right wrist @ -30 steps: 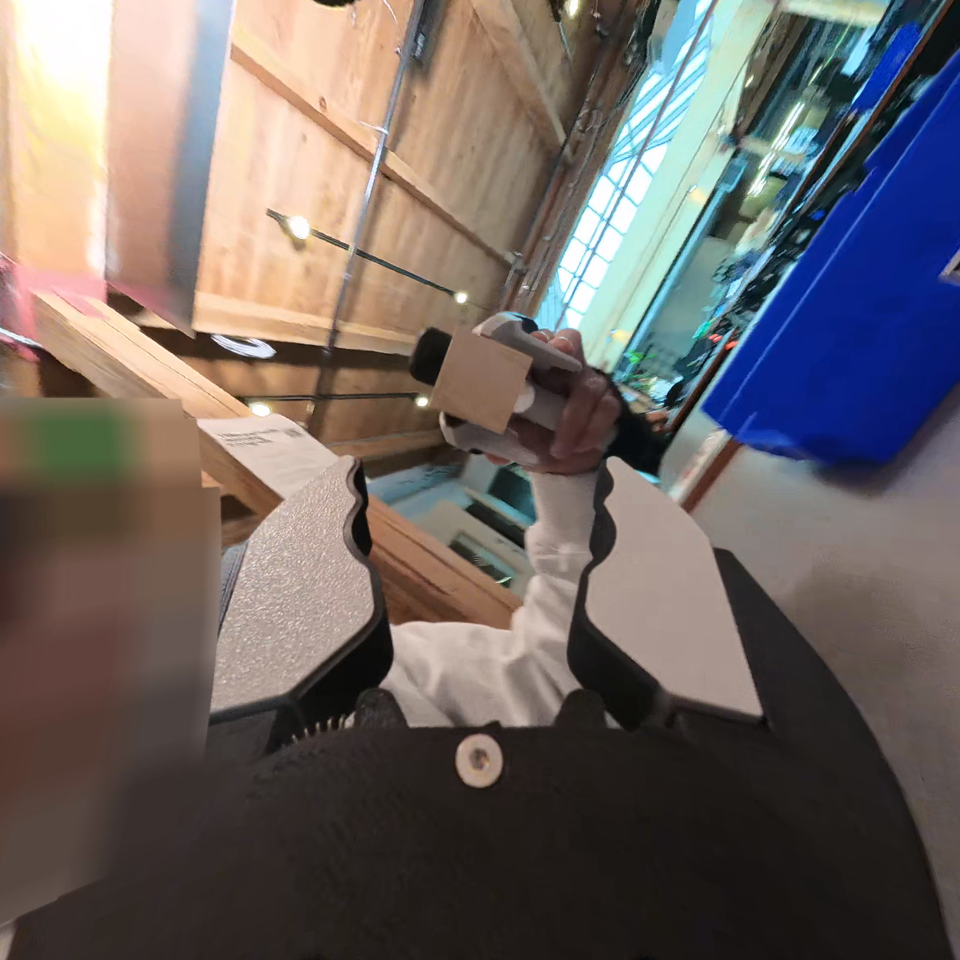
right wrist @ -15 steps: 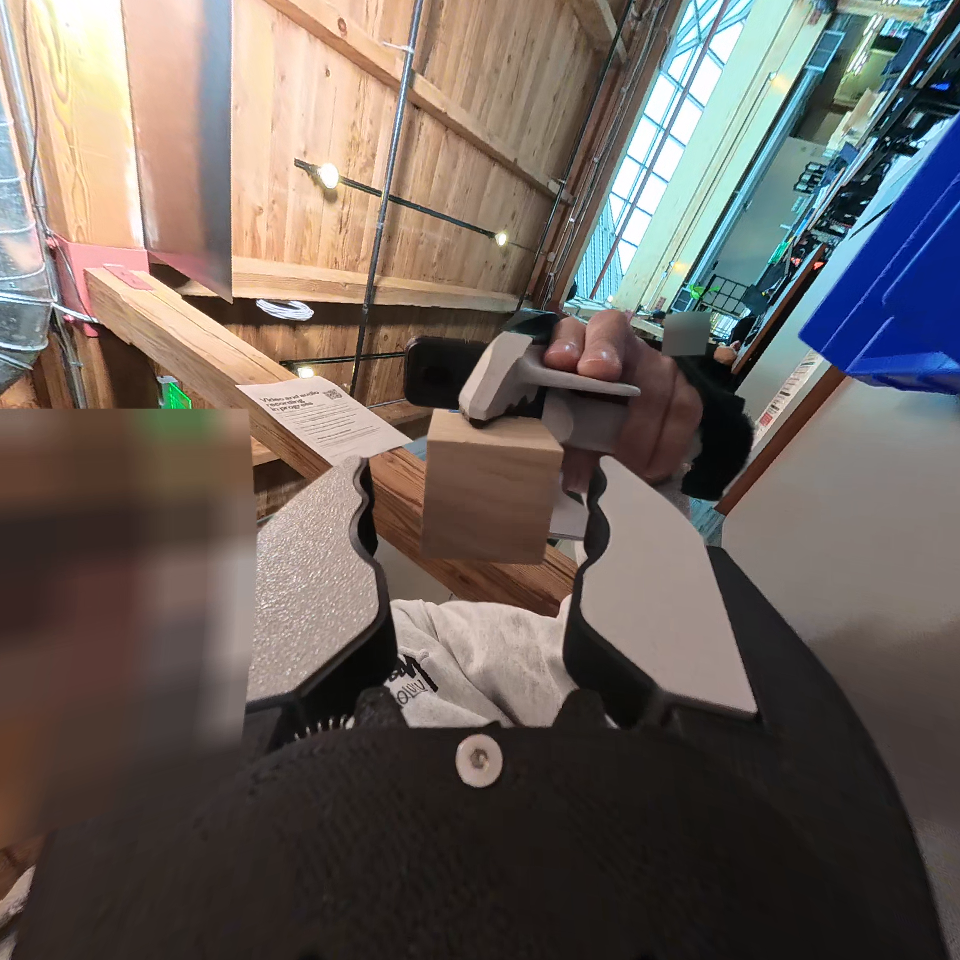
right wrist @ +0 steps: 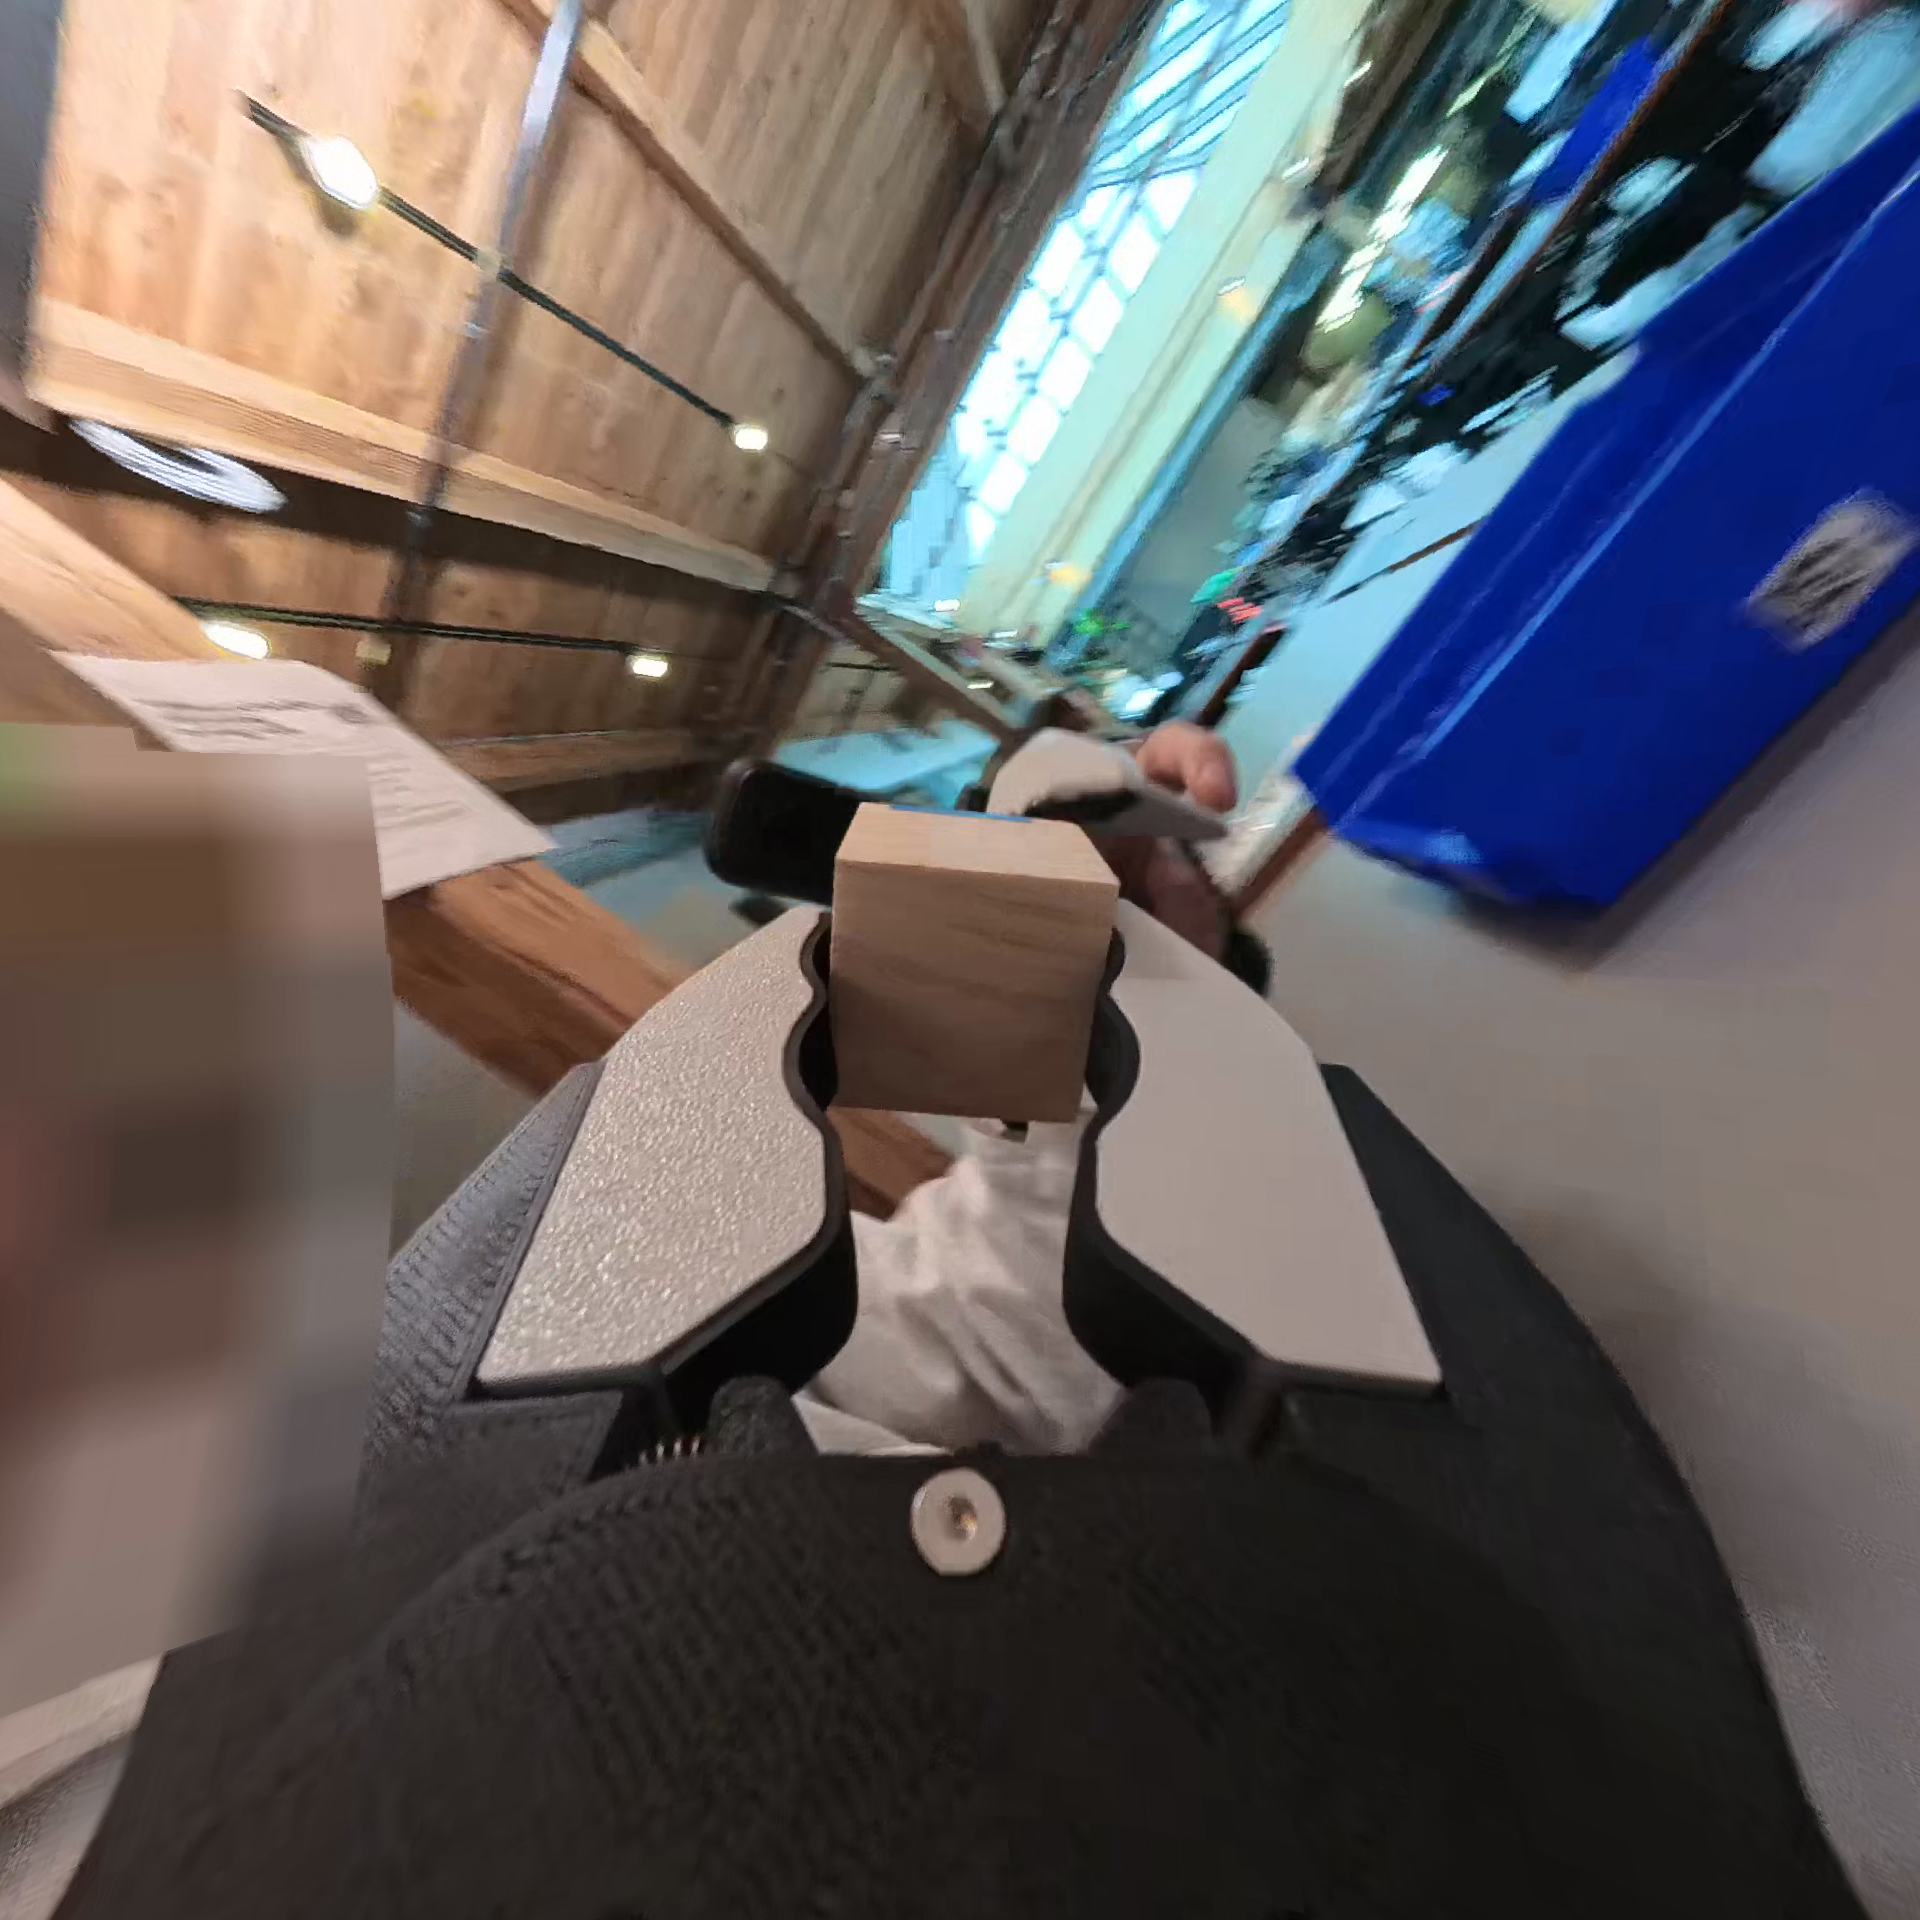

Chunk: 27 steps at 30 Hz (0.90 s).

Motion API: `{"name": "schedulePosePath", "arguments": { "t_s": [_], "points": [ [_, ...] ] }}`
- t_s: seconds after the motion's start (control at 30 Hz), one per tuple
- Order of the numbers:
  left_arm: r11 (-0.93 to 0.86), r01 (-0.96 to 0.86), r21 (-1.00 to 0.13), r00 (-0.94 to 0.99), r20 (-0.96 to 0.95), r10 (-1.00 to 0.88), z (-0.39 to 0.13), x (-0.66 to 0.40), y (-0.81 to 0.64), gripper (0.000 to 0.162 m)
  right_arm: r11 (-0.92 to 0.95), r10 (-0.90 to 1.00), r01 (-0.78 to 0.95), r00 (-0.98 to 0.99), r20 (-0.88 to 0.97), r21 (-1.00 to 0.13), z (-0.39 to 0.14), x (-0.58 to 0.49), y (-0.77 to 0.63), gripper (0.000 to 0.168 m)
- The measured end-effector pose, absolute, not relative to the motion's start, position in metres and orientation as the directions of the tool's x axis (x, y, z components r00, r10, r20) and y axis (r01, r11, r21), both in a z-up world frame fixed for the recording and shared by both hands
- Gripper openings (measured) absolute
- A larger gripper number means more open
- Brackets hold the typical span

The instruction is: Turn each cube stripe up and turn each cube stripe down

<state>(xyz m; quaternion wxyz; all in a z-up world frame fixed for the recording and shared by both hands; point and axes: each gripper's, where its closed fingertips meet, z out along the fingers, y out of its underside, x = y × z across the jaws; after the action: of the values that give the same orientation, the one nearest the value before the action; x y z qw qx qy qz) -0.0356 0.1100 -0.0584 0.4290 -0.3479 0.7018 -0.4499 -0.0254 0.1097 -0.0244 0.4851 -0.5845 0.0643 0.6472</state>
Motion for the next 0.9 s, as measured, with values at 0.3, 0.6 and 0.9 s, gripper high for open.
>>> {"name": "schedulePosePath", "arguments": {
  "t_s": [0.3,0.6,0.9],
  "points": [
    [0.137,-0.154,-0.979,-0.332,-0.08,-0.94,-0.098,-0.023,0.116,0.08,-0.42,-0.06,-0.293,0.953,-0.296,-0.859,-0.018,0.185,0.021,0.047],
    [0.105,-0.189,-0.976,-0.337,-0.036,-0.941,-0.117,-0.015,0.111,0.078,-0.828,-0.299,-0.263,0.954,-0.007,-0.495,-0.119,0.297,-0.062,0.047],
    [0.075,-0.189,-0.979,-0.334,-0.008,-0.942,-0.117,-0.021,0.116,0.075,-0.885,-0.393,-0.383,0.919,-0.015,-0.265,-0.193,0.315,-0.083,0.048]
  ]
}}
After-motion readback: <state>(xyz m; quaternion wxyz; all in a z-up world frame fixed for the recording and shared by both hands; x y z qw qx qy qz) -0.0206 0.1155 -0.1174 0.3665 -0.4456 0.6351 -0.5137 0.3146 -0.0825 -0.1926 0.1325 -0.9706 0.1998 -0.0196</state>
